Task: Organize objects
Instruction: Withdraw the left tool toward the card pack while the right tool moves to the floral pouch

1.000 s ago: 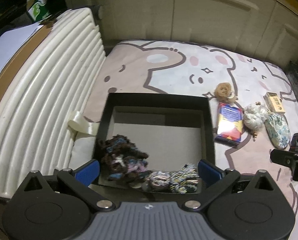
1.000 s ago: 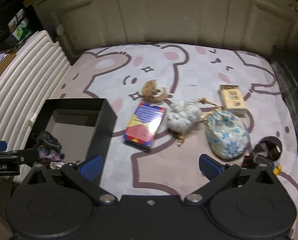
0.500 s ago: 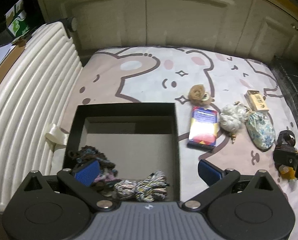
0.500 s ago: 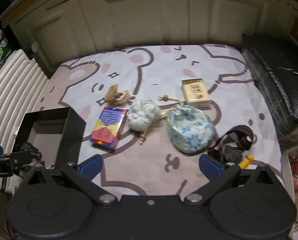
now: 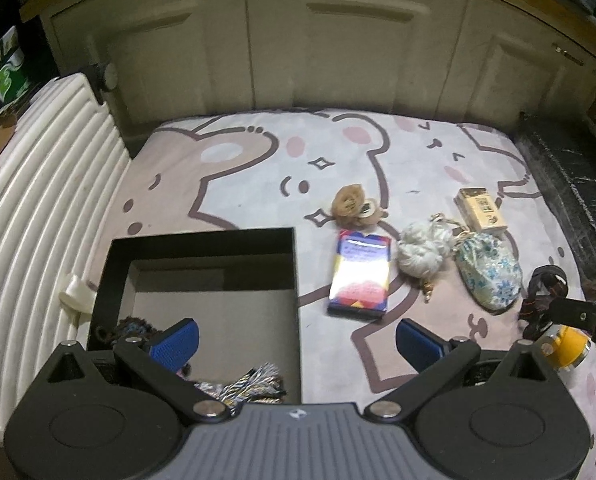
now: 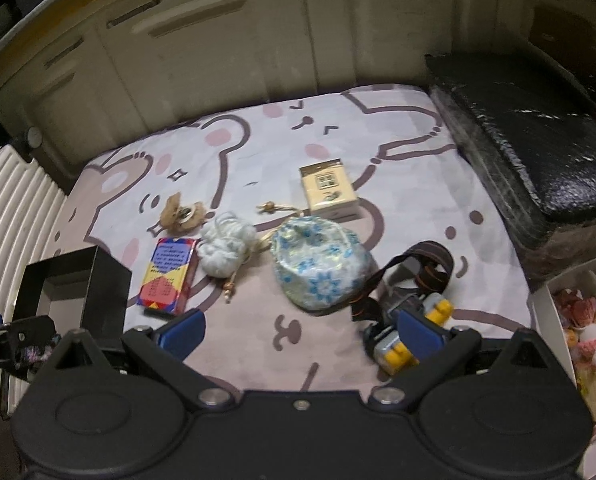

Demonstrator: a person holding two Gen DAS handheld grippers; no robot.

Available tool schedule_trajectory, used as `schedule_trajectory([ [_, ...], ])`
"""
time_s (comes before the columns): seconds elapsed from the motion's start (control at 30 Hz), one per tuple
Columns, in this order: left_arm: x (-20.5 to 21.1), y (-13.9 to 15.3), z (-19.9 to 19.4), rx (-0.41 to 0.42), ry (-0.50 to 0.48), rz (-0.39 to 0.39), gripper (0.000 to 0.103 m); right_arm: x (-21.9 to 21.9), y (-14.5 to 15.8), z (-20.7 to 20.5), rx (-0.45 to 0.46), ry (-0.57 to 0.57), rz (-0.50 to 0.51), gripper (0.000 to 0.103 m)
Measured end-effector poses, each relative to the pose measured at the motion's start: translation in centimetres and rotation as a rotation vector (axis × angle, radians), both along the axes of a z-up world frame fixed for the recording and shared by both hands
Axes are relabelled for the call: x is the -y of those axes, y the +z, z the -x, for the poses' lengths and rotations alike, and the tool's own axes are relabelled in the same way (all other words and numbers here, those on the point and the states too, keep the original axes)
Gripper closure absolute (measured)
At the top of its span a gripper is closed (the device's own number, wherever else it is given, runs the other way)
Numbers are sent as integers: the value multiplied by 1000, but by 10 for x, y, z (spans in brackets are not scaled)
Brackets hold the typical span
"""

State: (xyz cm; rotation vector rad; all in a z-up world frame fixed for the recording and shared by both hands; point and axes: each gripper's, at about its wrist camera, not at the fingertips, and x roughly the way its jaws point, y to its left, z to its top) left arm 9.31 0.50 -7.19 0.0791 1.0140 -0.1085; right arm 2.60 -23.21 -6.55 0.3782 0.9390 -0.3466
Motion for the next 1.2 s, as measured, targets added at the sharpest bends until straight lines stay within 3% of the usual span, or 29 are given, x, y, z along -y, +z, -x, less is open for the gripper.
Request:
schedule_trajectory([
  [0.17, 11, 0, -3, 16, -32, 11, 0, 11, 0, 1, 18, -35, -11, 0],
  [0.43, 24, 4, -5, 112, -85, 30, 0, 26, 0, 2, 90, -100, -50, 0],
  [0.7, 41, 1, -13, 175, -146, 29, 7, 44, 3, 1, 179, -232, -69, 0],
  [0.83, 51, -4, -18, 187, -174, 19, 9, 47, 2, -3, 204, -220, -83, 0],
  [1.2, 73, -27, -32, 133, -237, 2, 15, 33, -2, -31, 148, -118, 22, 0],
])
